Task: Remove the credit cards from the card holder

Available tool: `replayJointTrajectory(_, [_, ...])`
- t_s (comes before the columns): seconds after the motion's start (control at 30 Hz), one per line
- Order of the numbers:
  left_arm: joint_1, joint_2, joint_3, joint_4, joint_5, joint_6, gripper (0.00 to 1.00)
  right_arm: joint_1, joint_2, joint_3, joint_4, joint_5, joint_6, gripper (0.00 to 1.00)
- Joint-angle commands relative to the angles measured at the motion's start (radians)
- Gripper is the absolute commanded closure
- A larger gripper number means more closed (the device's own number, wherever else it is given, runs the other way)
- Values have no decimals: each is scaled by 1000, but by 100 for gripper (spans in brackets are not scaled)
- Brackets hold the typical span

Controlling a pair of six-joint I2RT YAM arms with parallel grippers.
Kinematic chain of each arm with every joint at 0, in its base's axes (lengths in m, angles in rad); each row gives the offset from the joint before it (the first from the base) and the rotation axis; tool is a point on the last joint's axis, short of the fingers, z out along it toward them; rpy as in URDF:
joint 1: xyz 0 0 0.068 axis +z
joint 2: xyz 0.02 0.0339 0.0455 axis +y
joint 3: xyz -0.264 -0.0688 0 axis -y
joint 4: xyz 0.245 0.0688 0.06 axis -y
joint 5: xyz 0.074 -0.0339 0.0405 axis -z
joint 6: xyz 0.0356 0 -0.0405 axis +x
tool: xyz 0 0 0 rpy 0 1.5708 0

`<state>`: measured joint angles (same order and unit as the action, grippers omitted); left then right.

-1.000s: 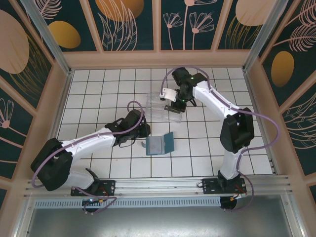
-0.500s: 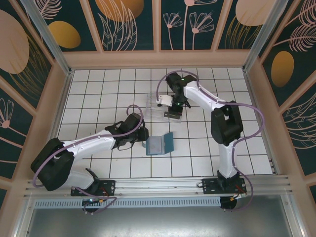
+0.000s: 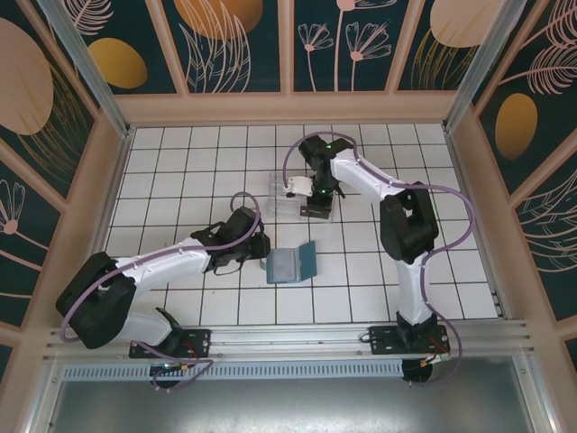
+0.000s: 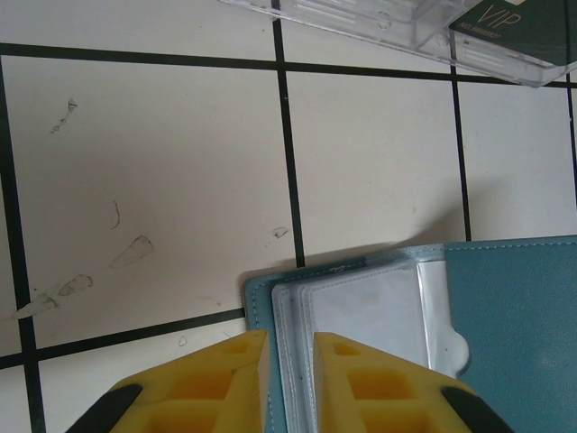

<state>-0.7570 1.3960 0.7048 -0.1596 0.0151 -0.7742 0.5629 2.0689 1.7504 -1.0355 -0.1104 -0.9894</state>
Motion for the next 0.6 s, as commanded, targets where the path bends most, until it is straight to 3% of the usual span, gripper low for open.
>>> replayJointTrajectory(0.0, [10, -17, -10, 12, 3, 5, 79, -4, -57, -17, -1, 32, -19, 100])
replayJointTrajectory(0.57, [11, 3, 2, 11, 10, 10, 79, -9, -35, 15, 5, 47, -48, 100])
